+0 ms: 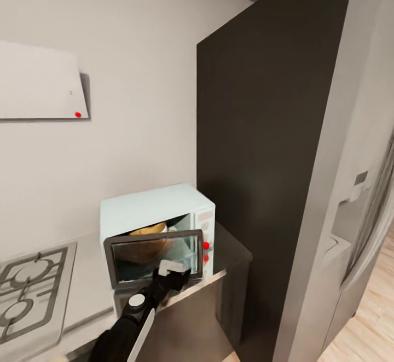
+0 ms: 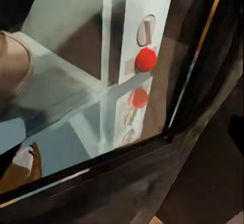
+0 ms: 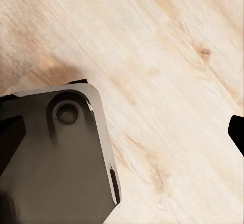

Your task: In the kitchen, take the popcorn bag from the countertop, put it into the microwave, and heat it until the popcorn is cooked so the cooked popcorn ends up inside the bag.

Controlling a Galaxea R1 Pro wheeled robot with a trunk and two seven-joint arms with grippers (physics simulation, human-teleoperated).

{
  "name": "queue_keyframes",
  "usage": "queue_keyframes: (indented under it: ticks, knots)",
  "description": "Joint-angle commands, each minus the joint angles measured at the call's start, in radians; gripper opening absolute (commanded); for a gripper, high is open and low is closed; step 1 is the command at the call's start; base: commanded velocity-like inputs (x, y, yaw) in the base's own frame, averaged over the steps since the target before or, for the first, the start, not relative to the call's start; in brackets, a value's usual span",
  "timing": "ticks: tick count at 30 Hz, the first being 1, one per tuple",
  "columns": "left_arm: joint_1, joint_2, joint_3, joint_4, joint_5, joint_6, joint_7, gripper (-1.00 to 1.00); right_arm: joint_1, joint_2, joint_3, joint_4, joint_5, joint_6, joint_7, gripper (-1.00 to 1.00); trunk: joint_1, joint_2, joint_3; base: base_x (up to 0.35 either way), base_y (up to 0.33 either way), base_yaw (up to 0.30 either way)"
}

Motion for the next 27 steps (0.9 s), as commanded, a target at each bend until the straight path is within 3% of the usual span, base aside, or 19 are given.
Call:
queue_keyframes:
  ticks: [1, 7, 27]
  knots:
    - [0.0, 0.0, 0.001, -0.001, 0.001, 0.006, -0.004, 1.0, 0.0, -0.001, -0.007, 0.003, 0.01, -0.005, -0.005, 1.0, 0.001, 0.0, 0.0, 0.328, 0.0, 0.0]
    - [0.0, 0.0, 0.001, 0.004, 0.001, 0.005, -0.004, 1.0, 0.0, -0.001, -0.007, 0.003, 0.01, -0.005, -0.005, 1.0, 0.001, 0.0, 0.0, 0.322, 0.0, 0.0]
    - [0.0, 0.0, 0.001, 0.006, 0.001, 0.004, -0.004, 1.0, 0.0, -0.001, -0.007, 0.003, 0.01, -0.005, -0.005, 1.0, 0.001, 0.0, 0.0, 0.078, 0.0, 0.0]
